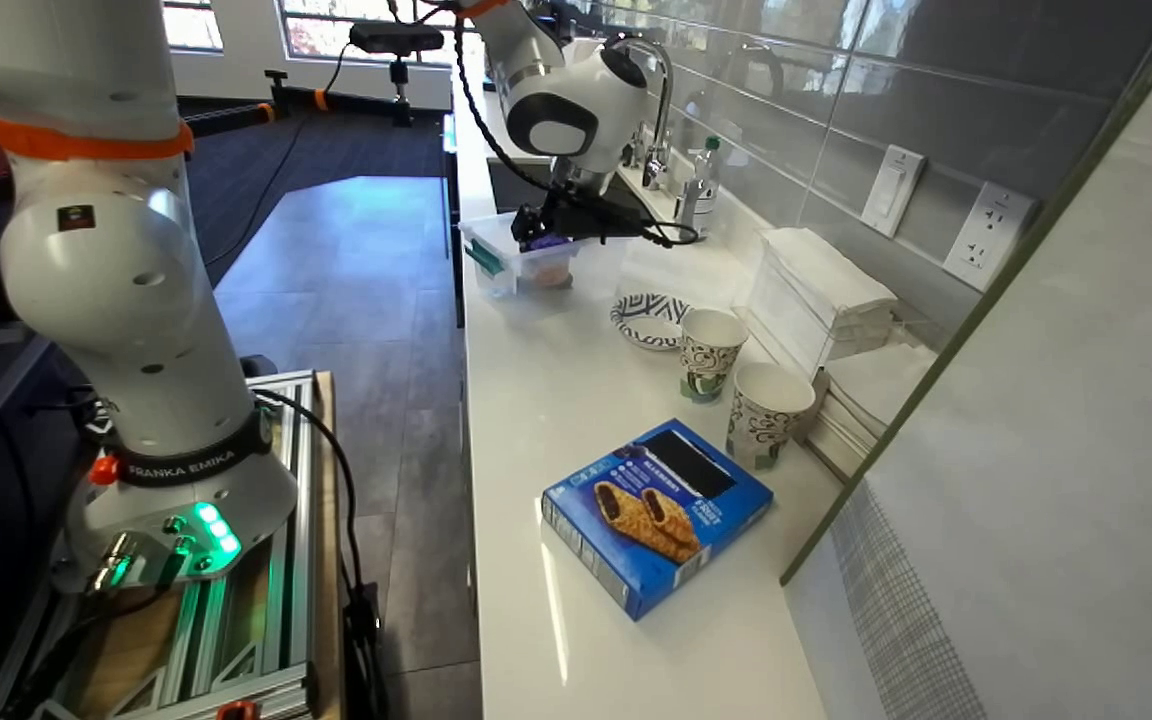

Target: Put the orange can inside the clear lunch box

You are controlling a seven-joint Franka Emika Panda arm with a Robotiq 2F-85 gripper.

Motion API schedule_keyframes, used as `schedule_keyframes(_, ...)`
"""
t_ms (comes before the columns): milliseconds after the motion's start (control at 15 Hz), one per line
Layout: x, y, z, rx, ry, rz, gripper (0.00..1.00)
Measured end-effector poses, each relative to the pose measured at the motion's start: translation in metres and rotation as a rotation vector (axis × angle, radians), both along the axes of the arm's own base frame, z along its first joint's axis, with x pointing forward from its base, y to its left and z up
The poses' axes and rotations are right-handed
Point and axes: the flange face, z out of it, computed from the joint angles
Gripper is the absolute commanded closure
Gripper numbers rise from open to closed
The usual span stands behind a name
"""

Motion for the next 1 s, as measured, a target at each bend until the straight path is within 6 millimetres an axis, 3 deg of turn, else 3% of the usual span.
schedule_keyframes(333,-0.001,0.004,0.006,-0.012,-0.019,0.028,0.0)
schedule_keyframes(1000,-0.004,0.013,0.056,-0.008,-0.053,-0.036,0.0)
